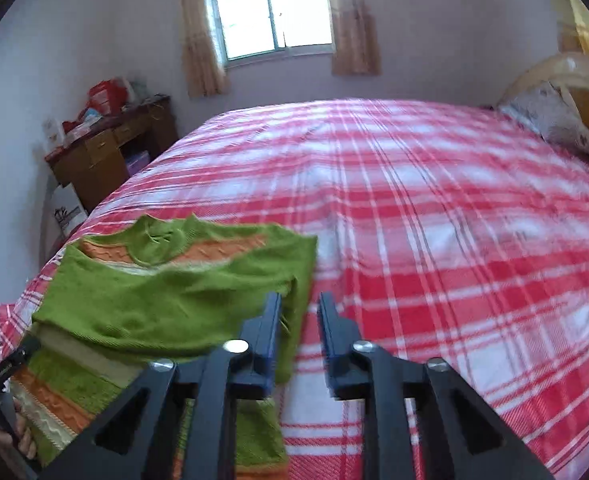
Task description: Fold small clothes
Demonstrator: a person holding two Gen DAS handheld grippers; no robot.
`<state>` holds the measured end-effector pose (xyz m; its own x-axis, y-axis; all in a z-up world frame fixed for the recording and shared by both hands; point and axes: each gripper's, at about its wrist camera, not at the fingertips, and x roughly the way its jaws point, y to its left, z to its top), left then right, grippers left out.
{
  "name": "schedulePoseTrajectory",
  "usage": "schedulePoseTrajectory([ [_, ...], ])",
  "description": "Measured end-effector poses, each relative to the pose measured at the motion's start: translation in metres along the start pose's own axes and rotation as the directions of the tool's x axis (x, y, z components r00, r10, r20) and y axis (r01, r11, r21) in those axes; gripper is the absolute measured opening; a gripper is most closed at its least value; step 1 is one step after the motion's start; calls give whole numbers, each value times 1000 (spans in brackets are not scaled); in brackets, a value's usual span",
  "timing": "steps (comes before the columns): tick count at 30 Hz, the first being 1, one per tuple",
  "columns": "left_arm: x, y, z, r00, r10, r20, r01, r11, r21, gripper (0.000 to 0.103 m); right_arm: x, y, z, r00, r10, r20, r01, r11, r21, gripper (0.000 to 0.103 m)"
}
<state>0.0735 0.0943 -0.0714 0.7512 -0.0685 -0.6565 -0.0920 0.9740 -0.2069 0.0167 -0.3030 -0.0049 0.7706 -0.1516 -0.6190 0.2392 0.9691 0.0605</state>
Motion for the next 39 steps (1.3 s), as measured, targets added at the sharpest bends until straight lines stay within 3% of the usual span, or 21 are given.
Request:
schedulePoseTrajectory([
  [3, -7, -16, 21, 999, -40, 27, 39, 999, 27, 103, 6, 17, 17, 999, 36, 19, -35, 999, -38, 19],
  [5, 0, -32, 33, 999, 27, 30, -29, 997, 67, 103, 26, 31, 24, 998, 60, -10, -61, 995, -80, 19],
  [7, 19, -42, 38, 997, 70, -11, -69, 992, 103, 103, 53, 40, 23, 997, 34, -71, -40, 996, -86, 19],
  [9, 42, -39, 34, 983, 174, -53, -168, 980, 104, 100, 76, 36, 14, 990, -24, -142, 20, 999, -27, 19],
  [11, 62, -25, 27, 965, 240, -103, -232, 969, 88, 103, 105, 26, -4, 970, -4, -244, 31, 994, 105, 20],
  [12, 64, -16, 24, 974, 205, -98, -201, 978, 48, 103, 110, 24, -12, 974, 10, -225, 20, 991, 131, 20],
  [13, 63, -8, 24, 980, 176, -97, -176, 984, 11, 103, 108, 30, -15, 984, -14, -176, 28, 996, 79, 21],
  [18, 66, -6, 26, 972, 217, -94, -217, 976, 3, 103, 116, 28, 1, 978, -5, -206, 13, 999, 34, 22],
  [20, 67, -6, 26, 970, 226, -92, -227, 974, -1, 103, 100, 25, 8, 987, -65, -146, 75, 995, 61, 22],
  [21, 68, -8, 28, 968, 236, -90, -237, 972, 2, 103, 87, 28, 9, 995, -56, -86, 63, 995, 76, 22],
  [23, 69, -12, 27, 963, 255, -86, -254, 967, 16, 103, 78, 40, 9, 999, -2, -50, 6, 998, 66, 22],
  [25, 69, -10, 29, 965, 247, -87, -247, 969, 10, 103, 84, 59, 6, 993, 83, -87, -82, 996, 25, 22],
  [28, 71, -7, 29, 969, 228, -93, -229, 973, 1, 103, 112, 75, -14, 967, 104, -234, -106, 994, 3, 23],
  [30, 70, -7, 30, 970, 223, -94, -224, 975, 4, 103, 104, 77, -20, 977, 103, -187, -111, 993, -30, 24],
  [33, 62, -1, 28, 985, 146, -95, -145, 989, 15, 103, 78, 71, -19, 969, 78, -234, -90, 995, -39, 24],
  [36, 38, 6, 13, 993, 51, -106, -42, 996, 82, 103, 5, 52, -26, 985, 154, -75, -156, 987, -31, 24],
  [38, 13, 16, -4, 996, 9, -92, 0, 996, 94, 103, -52, 38, -35, 993, 117, 23, -114, 990, -83, 27],
  [39, -1, 21, -11, 997, -16, -75, 23, 995, 99, 103, -75, 30, -41, 994, 95, 53, -90, 992, -91, 35],
])
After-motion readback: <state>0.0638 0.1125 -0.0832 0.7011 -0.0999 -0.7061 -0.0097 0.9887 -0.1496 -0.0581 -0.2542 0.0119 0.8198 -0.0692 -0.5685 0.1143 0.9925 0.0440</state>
